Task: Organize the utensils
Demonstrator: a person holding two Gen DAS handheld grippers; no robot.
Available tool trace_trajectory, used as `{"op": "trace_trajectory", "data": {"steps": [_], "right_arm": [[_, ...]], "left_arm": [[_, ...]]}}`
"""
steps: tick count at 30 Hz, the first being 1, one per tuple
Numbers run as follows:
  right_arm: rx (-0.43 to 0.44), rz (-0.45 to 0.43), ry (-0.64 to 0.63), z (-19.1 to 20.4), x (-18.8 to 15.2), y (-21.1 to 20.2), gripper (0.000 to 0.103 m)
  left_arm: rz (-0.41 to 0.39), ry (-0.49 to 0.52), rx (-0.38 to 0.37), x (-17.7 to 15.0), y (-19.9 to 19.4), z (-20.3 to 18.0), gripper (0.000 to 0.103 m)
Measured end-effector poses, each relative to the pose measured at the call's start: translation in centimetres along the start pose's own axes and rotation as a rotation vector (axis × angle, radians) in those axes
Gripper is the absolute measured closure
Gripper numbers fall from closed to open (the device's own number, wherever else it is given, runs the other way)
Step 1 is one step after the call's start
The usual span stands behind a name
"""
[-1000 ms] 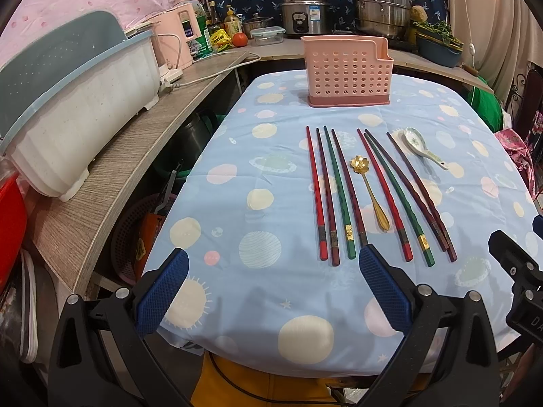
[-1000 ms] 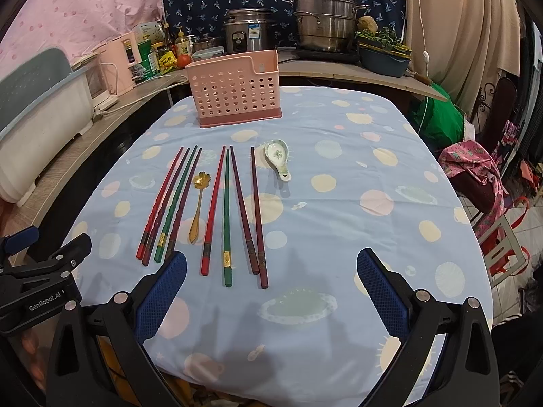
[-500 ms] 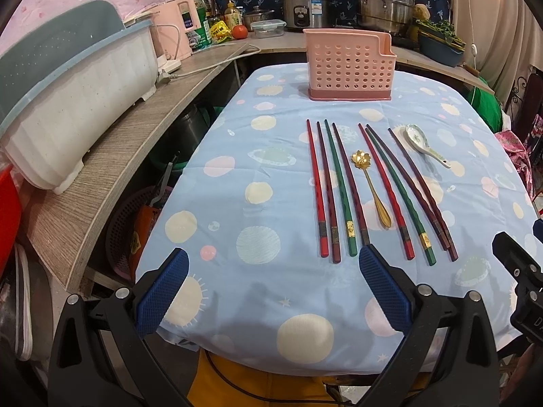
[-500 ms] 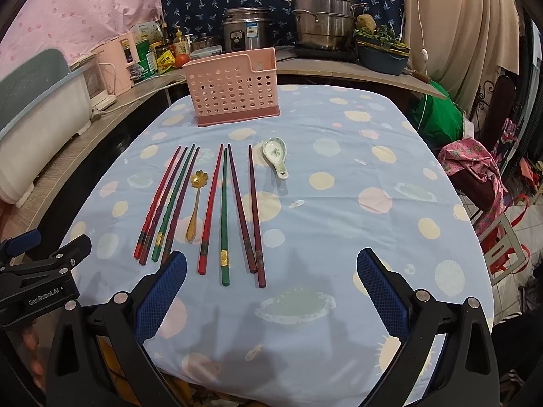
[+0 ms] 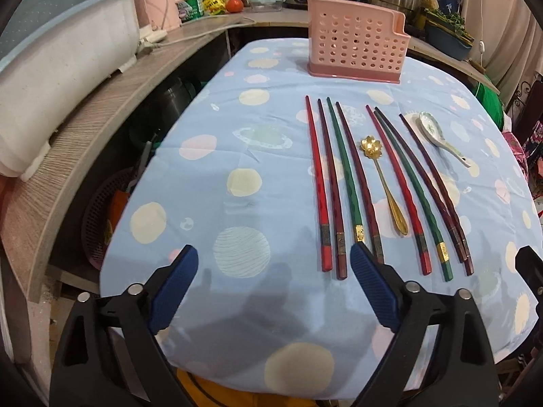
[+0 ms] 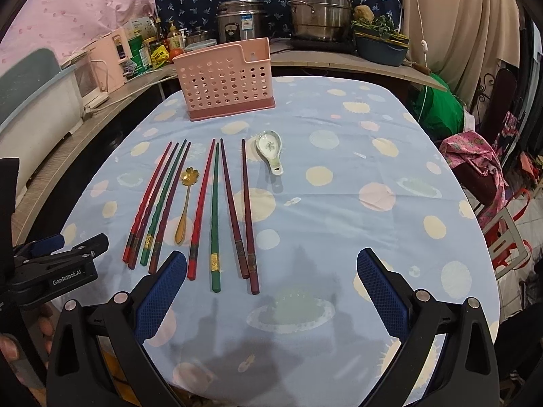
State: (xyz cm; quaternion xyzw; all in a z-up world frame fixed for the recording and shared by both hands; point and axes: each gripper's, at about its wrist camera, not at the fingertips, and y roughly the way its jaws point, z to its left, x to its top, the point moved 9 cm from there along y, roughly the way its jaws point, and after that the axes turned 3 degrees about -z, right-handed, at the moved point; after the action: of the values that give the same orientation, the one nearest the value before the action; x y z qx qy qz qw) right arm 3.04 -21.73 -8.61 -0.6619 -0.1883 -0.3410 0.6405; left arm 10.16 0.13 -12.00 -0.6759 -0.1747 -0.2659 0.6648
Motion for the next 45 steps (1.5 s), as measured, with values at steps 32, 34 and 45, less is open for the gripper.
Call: {"op": "trace_trajectory", "data": {"steps": [32,34,45], "right_arm": [[0.013,0.033,-0.017,0.1,2.2,3.9,0.009],[0.011,0.024,-0.020,-0.1,3.1,4.4,0.012],[0.100,0.066,0.080,-1.5,7.0,9.9,0.053]], "left_arm": [[0.085,0.049,-0.067,-0.2,4.4,-2.1,0.079],[0.087,0.048,-0.072,0.0,4.5,-2.1,0.089],[0.105,0.020,-0.078,0.6,5.0,-1.5,0.096]]}}
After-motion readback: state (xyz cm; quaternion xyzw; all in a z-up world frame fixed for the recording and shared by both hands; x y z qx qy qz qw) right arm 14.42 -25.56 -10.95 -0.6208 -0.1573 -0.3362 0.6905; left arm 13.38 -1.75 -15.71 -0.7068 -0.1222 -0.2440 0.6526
